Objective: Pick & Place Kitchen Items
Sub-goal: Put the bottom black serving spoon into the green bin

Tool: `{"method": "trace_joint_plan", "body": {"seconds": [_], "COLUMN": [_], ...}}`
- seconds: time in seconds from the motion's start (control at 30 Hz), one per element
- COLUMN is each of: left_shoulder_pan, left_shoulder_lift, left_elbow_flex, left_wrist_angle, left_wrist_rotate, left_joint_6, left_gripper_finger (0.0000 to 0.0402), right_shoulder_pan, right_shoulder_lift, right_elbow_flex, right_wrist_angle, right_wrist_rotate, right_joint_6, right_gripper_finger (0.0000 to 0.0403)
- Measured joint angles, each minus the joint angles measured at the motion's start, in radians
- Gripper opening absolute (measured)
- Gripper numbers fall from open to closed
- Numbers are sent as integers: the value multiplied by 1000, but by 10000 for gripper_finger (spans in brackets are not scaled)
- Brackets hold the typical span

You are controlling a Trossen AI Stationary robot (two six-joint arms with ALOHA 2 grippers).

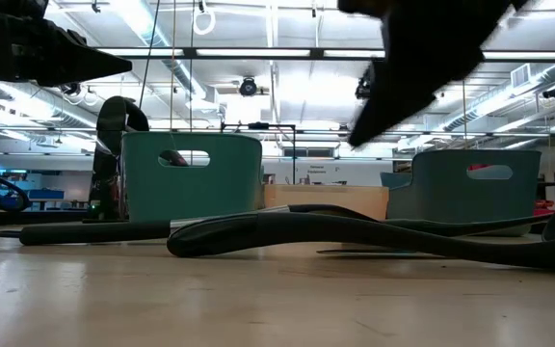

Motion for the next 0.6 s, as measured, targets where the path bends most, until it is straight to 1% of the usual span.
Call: {"method": "trace_joint_plan", "body": {"seconds": [0.13, 0.23, 0.43, 0.6], "left_shoulder_pan": [0, 0, 0, 0], "left_shoulder_lift": [0, 0, 0, 0], "left_elbow_flex": [0, 0, 0, 0], "left_wrist_angle": [0, -1, -1, -2], "left_wrist_rotate": [0, 0, 0, 0], "left_joint_6": [-32, -42, -40, -41], "left_gripper_finger": [18, 16, 14, 14], "right_shoulder_pan": [39, 57, 66, 66], "right_shoulder_lift": [54, 88, 153, 190], "right_elbow_flex": [17, 40, 76, 75], "right_wrist_angle": [-25, -21, -19, -33], "right_wrist_rotate": [52, 54, 55, 102], "right_joint_6": [70, 103, 145, 183], "right_gripper_finger": [163, 164, 164, 164]}}
